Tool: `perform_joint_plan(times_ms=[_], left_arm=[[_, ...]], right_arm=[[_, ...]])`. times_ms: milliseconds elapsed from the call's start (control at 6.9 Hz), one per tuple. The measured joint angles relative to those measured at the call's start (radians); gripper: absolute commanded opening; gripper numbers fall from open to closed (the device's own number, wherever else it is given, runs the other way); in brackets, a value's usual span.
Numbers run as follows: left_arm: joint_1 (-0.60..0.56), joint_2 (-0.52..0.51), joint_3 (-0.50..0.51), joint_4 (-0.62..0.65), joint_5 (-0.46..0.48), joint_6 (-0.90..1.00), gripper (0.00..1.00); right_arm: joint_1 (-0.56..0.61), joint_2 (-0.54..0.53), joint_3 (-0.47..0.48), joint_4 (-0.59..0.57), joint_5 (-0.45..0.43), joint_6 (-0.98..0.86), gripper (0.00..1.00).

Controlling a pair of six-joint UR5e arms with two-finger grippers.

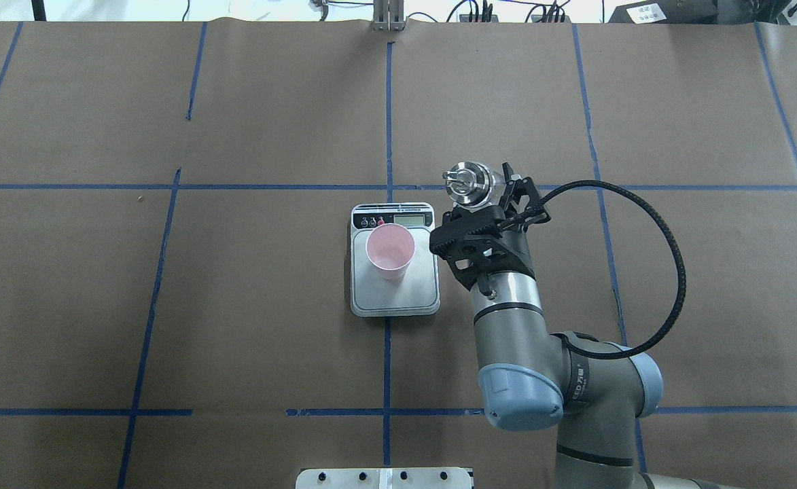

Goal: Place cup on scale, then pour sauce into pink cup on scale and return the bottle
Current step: 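Carry the upright bottle back toward its starting spot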

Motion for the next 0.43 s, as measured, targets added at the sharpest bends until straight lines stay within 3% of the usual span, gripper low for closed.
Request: perform_joint_plan(times_ms=[434], left_arm=[[-0.006,0.004,-0.055,0.042,0.000,-0.003,1.00]], right_arm=[[0.030,-0.080,0.071,0.000,0.089,0.239,0.00]])
